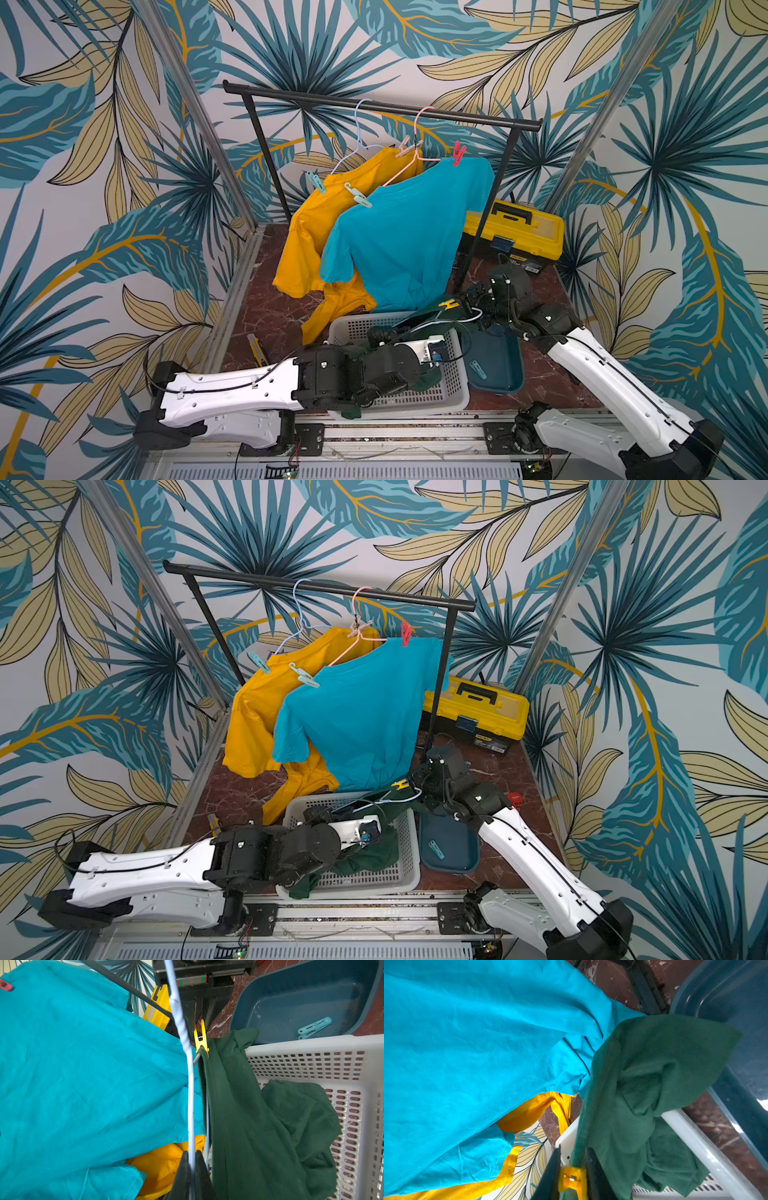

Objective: Remove the clothespins securing t-shirts to the hanger
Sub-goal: Remove the clothespin from the hanger.

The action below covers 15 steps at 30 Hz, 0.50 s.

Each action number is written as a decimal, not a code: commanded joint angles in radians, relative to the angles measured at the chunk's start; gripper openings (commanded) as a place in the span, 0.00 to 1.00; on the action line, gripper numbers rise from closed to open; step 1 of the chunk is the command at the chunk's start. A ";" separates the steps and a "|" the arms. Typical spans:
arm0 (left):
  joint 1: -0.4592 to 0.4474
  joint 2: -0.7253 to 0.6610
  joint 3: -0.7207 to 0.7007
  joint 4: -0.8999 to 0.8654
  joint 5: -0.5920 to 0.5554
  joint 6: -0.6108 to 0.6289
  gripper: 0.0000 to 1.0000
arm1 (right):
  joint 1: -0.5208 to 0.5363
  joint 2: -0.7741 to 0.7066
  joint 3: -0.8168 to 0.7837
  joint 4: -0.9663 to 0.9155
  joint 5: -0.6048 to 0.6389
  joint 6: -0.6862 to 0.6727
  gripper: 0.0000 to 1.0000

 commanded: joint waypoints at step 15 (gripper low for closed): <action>-0.005 -0.014 -0.012 0.031 -0.052 -0.006 0.00 | -0.037 -0.171 -0.005 -0.229 0.217 -0.052 0.08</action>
